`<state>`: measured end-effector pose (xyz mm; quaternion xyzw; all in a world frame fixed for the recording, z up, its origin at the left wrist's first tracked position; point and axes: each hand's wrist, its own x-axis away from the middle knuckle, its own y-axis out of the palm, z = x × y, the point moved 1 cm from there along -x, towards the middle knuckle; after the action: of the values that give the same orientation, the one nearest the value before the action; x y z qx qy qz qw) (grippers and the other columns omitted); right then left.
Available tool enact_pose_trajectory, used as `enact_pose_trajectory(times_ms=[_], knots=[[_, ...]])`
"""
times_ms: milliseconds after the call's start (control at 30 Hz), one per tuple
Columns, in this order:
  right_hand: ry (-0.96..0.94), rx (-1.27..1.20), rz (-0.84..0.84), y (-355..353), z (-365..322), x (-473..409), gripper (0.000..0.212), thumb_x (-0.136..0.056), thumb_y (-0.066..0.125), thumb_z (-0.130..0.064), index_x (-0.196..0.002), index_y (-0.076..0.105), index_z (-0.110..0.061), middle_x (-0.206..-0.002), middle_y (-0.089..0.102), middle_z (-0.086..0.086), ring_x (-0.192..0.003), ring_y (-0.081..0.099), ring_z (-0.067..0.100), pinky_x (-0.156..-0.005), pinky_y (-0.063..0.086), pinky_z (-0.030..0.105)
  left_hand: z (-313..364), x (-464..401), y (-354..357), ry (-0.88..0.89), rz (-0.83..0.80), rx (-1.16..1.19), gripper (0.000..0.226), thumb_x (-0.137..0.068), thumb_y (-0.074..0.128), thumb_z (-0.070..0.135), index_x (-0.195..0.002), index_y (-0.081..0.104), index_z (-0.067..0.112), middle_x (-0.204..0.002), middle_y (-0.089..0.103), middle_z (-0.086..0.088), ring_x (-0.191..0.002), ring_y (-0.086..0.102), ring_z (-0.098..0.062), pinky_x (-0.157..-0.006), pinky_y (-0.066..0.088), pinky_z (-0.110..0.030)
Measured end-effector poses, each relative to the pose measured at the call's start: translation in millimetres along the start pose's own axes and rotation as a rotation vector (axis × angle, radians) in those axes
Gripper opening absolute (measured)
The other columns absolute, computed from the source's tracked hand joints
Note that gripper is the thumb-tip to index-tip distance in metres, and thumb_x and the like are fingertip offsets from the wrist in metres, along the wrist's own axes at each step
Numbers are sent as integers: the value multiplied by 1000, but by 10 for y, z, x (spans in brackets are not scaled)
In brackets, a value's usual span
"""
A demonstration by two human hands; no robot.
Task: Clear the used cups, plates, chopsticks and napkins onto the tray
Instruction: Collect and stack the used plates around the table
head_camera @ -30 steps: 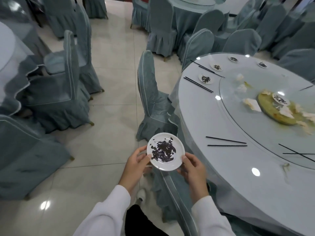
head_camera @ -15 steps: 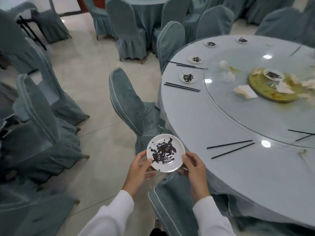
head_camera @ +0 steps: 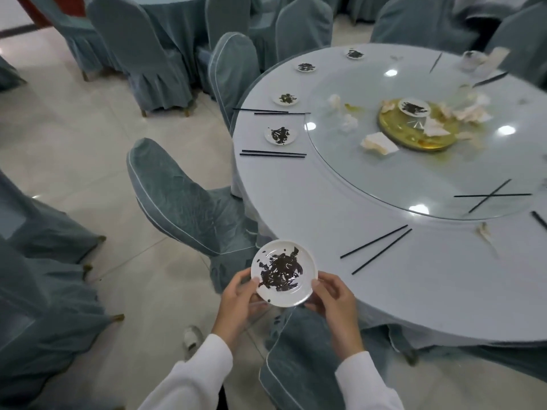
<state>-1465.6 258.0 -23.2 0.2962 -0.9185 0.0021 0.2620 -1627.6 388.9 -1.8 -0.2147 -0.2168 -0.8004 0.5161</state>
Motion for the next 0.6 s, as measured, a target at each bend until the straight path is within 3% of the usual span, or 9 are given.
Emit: enact_pose_trajectory(times_ms=[167, 433, 500, 600], knots=[[-7, -5, 91, 422, 18, -95, 14, -98, 73, -13, -112, 73, -17, -110, 79, 6, -87, 77, 22, -67, 61, 28, 207, -370, -237, -69, -87, 45, 22, -106, 60, 14, -126, 67, 17, -114, 79, -9, -95, 76, -26, -76, 65, -35], [-22, -73, 273, 1757, -27, -225, 18, -101, 69, -12, -118, 71, -14, -117, 76, 9, -107, 73, 32, -69, 62, 29, 1064, -1112, -1064, -57, -265, 13, 21, -106, 60, 16, -126, 66, 20, -111, 80, -10, -91, 74, -22, -79, 63, -38], [-34, -87, 281, 2142, -34, -242, 18, -101, 69, -14, -119, 72, -16, -116, 77, 6, -105, 74, 30, -71, 63, 30, 1278, -1250, -1356, -53, -278, 9, 21, -106, 60, 16, -125, 66, 21, -113, 79, -9, -88, 75, -19, -72, 64, -32], [-79, -88, 255, 2699, -77, -327, 16, -102, 68, -15, -116, 73, -20, -110, 79, 3, -96, 78, 22, -70, 62, 29, 1589, -1504, -1765, -43, -288, -10, 21, -106, 61, 18, -126, 66, 22, -117, 78, -9, -94, 77, -23, -76, 65, -35]])
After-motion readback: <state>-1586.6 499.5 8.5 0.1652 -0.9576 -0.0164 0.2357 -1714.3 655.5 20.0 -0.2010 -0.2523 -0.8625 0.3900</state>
